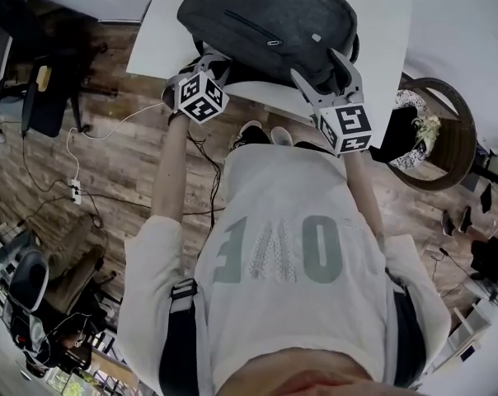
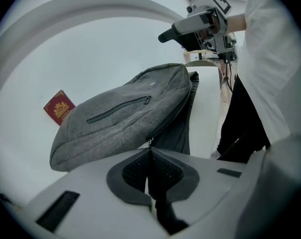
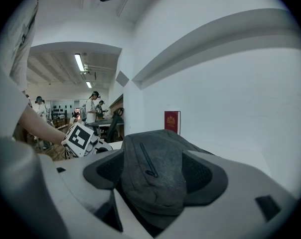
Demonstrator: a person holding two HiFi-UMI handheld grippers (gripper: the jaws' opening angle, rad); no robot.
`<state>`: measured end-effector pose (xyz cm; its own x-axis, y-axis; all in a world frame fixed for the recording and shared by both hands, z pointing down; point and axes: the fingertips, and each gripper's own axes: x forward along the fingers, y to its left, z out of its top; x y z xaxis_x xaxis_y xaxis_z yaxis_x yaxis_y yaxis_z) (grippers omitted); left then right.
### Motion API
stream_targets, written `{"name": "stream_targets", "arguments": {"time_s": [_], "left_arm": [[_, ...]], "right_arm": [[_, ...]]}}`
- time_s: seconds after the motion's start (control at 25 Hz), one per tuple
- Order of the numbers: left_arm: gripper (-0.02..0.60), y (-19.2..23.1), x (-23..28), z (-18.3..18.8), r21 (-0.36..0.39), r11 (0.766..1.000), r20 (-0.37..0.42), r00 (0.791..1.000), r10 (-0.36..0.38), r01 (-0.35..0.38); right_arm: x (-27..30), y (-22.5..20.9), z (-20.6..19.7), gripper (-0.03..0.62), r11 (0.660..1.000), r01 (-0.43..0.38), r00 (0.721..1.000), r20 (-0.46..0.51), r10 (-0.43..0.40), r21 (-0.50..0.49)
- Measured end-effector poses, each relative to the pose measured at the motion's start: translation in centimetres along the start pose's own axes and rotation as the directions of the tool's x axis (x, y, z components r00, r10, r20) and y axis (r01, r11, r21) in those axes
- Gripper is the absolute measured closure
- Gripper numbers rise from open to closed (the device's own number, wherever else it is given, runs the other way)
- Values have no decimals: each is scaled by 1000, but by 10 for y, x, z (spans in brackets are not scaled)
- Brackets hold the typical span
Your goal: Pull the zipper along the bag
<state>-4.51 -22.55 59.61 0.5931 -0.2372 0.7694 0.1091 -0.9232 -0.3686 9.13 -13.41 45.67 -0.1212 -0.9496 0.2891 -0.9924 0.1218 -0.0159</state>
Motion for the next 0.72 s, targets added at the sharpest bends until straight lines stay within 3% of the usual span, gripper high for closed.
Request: {"name": "stream_targets", "arguments": {"time_s": [0.2, 0.44, 0.56, 0.72], "left_arm": [[557, -12, -24, 0, -114, 993, -5, 1000, 26, -27], [546, -4, -18, 1, -197, 971, 23, 990, 140, -133], [483, 1, -11, 0, -251, 961, 29, 992, 125, -114], [483, 1, 3, -4, -253, 966, -2, 999, 49, -48]], "right_arm": [[4, 7, -3, 224, 999, -35, 999, -15, 35, -11], [-1, 2, -5, 224, 999, -37, 999, -10, 37, -2], [-7, 2, -9, 224, 999, -42, 999, -18, 42, -10], [-18, -7, -12, 224, 1000, -22, 1000, -22, 22, -9]]}}
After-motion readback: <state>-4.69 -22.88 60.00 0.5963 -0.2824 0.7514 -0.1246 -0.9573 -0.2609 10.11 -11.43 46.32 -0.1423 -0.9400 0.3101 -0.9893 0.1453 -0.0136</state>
